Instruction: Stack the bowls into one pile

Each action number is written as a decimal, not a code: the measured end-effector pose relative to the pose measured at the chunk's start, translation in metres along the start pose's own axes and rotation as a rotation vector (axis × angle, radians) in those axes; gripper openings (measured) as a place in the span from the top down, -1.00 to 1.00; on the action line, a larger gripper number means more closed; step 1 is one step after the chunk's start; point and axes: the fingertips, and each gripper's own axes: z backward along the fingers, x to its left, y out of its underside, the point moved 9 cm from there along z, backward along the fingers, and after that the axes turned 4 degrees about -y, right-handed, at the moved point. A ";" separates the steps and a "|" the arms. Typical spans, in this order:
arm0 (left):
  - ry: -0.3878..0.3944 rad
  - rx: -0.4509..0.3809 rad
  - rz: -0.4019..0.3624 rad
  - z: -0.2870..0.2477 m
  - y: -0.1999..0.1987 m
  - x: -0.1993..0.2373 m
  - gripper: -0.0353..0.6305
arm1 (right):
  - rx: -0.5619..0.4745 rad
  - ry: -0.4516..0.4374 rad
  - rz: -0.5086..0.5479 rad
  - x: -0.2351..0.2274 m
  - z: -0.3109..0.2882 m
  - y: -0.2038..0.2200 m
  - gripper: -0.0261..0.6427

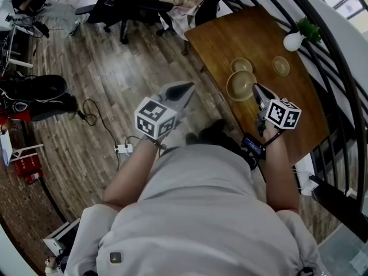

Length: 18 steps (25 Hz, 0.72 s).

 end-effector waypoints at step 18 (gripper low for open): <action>0.180 0.091 -0.043 -0.198 -0.075 0.029 0.88 | -0.091 0.056 -0.110 -0.109 -0.010 -0.091 0.88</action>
